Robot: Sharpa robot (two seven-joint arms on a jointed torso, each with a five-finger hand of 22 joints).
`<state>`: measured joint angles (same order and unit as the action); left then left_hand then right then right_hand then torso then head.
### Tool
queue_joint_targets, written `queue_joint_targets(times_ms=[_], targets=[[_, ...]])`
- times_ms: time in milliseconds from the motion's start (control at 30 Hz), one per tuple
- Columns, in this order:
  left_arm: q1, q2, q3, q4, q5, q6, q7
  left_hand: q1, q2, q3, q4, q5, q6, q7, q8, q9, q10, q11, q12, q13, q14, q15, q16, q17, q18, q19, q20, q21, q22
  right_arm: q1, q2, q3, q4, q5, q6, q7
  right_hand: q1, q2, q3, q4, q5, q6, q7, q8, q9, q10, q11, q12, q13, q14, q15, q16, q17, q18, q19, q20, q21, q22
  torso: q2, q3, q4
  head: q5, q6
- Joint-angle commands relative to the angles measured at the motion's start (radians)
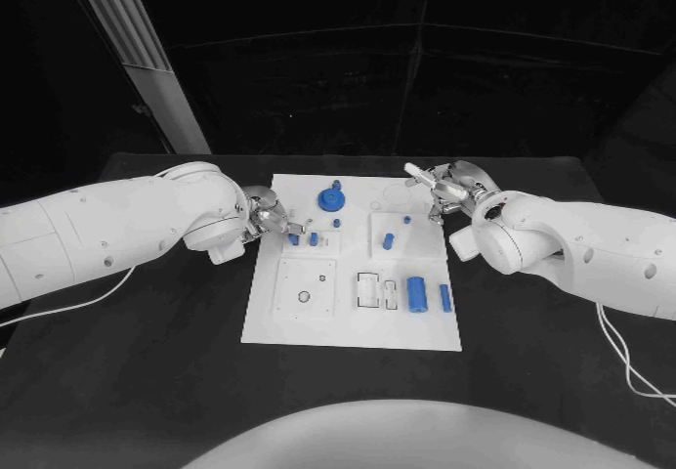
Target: Assemble the parts on the task board
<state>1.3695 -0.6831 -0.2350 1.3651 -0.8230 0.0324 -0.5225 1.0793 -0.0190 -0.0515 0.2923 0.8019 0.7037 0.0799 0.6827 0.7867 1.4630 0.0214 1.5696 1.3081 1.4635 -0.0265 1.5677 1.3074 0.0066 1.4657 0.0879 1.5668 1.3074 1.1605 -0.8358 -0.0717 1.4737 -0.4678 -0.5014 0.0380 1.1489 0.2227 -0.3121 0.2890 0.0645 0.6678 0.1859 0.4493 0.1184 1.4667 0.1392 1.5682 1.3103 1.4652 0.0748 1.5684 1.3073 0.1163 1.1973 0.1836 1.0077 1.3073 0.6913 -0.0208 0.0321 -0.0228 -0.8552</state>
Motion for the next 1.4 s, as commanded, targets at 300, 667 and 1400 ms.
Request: queue_joint_targets(times_ms=[300,667,1400], targets=[[0.001,0.000,0.000,-0.001,0.001,0.018,0.017,0.101,-0.016,0.069,-0.009,0.113,0.002,-0.011,-0.002,-0.004,0.108,-0.013,0.001,0.263,0.107,-0.009,0.003,0.263,-0.007,0.105,-0.003,0.004,0.263,0.002,0.001,0.000,0.000,-0.002,-0.007,0.008,0.006,0.004,-0.007,0.000,0.007,0.001,0.019,0.003,-0.002,0.104,-0.007,0.003,0.260,0.106,-0.005,0.002,0.263,0.009,0.000,-0.006,-0.007,0.076,0.000,-0.0001,-0.0005,0.000,0.001],[0.001,0.001,0.000,-0.002,0.001,0.022,0.014,0.189,-0.031,0.132,-0.026,0.177,0.007,-0.014,0.007,-0.002,0.108,-0.016,0.001,0.263,0.107,-0.013,0.003,0.263,-0.007,0.105,-0.008,0.004,0.263,0.002,0.001,0.000,0.000,-0.002,-0.007,0.008,0.007,0.005,-0.007,0.000,0.007,0.001,0.019,0.004,-0.002,0.104,-0.007,0.003,0.260,0.106,-0.005,0.002,0.263,0.009,0.000,-0.006,-0.007,0.076,0.000,-0.0001,-0.0004,0.001,-0.001],[0.001,0.002,0.000,-0.003,0.001,0.020,-0.023,0.258,-0.029,0.186,-0.054,0.131,0.017,-0.020,0.031,0.014,0.108,-0.022,0.001,0.263,0.107,-0.018,0.003,0.263,-0.007,0.105,-0.012,0.004,0.263,0.002,0.001,0.000,0.001,-0.002,-0.006,0.009,0.007,0.006,-0.007,0.001,0.007,0.001,0.019,0.004,-0.002,0.104,-0.007,0.003,0.260,0.106,-0.005,0.002,0.263,0.009,-0.001,-0.006,-0.008,0.075,0.000,-0.0002,-0.0006,0.000,-0.002]])
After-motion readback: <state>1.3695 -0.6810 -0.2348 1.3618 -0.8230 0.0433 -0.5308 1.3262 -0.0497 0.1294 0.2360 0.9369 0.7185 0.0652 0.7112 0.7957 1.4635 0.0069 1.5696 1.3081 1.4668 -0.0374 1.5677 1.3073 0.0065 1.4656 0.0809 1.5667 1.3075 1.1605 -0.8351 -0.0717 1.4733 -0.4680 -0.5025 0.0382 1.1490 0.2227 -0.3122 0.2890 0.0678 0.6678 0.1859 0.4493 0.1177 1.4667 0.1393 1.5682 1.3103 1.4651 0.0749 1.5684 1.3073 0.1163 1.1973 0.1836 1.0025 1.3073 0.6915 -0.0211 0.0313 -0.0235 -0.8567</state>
